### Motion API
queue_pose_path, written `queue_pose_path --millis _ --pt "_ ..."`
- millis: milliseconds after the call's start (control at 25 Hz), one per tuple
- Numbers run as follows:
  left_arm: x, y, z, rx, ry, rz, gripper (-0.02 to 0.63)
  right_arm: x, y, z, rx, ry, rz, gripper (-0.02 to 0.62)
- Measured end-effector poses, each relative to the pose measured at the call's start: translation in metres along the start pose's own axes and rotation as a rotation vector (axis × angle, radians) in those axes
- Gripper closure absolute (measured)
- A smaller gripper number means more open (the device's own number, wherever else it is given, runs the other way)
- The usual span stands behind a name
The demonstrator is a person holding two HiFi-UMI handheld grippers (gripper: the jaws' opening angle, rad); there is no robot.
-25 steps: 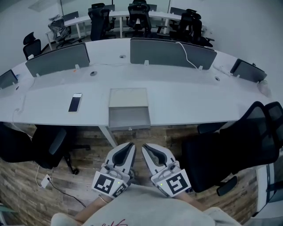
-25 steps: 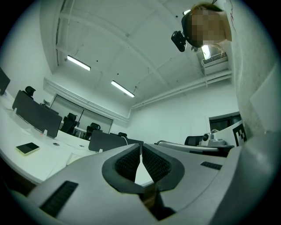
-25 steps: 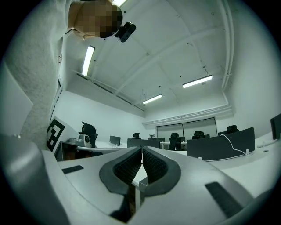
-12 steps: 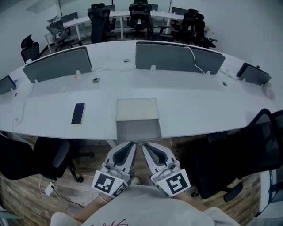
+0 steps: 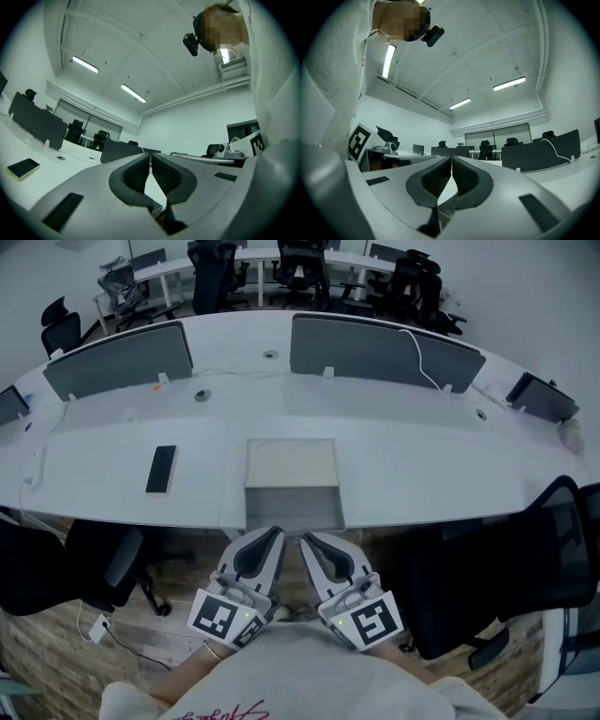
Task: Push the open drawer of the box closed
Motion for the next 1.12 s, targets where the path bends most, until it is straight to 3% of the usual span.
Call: queue_pose_path --millis 200,320,520,1120 --pt "-0.001 0.008 0.002 -0.027 0.04 -0.003 0.575 -0.005 0.0 0.002 0.022 0.008 -0.035 0.574" --pt "-0.001 0.007 0.002 -0.02 0.05 -0.012 0.575 -0.012 -0.013 -0.001 0.104 -0.027 -0.102 0.574" --pt "-0.001 0.003 0.003 -0.011 0.065 -0.028 0.575 -0.027 -0.045 -0.005 0.213 -0.075 -0.001 0.574" --pt "0.011 0.001 -0.001 0.017 0.088 -0.025 0.575 -0.038 -0.139 0.005 0.445 -0.075 0.076 0.545"
Point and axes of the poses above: the fingertips, and each gripper's own axes: z forward along the fingers, x to its left, y out of its top, the point moved 10 cm from there along -z, backward along the fingers, and after that the axes turned 8 degrees about z, right-handed, at the moved point
